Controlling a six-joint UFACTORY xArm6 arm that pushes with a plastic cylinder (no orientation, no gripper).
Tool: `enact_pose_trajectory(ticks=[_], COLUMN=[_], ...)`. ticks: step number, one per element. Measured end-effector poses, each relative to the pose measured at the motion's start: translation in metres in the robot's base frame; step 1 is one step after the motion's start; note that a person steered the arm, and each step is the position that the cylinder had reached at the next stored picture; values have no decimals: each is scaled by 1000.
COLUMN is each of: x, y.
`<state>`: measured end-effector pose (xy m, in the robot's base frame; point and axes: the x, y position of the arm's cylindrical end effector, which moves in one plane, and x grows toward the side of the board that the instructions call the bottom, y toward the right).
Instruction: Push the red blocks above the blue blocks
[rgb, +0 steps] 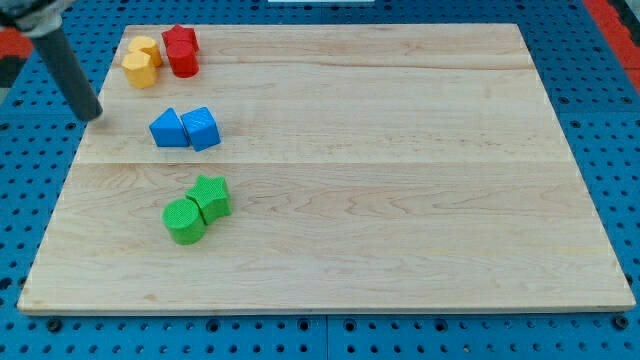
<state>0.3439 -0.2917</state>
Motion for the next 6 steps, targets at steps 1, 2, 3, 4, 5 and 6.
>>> enact_pose_trajectory(ticks=[1, 2, 3, 4, 5, 6], x=[-63, -124, -151, -140, -97, -82], y=[0, 0, 34, 84, 89, 105])
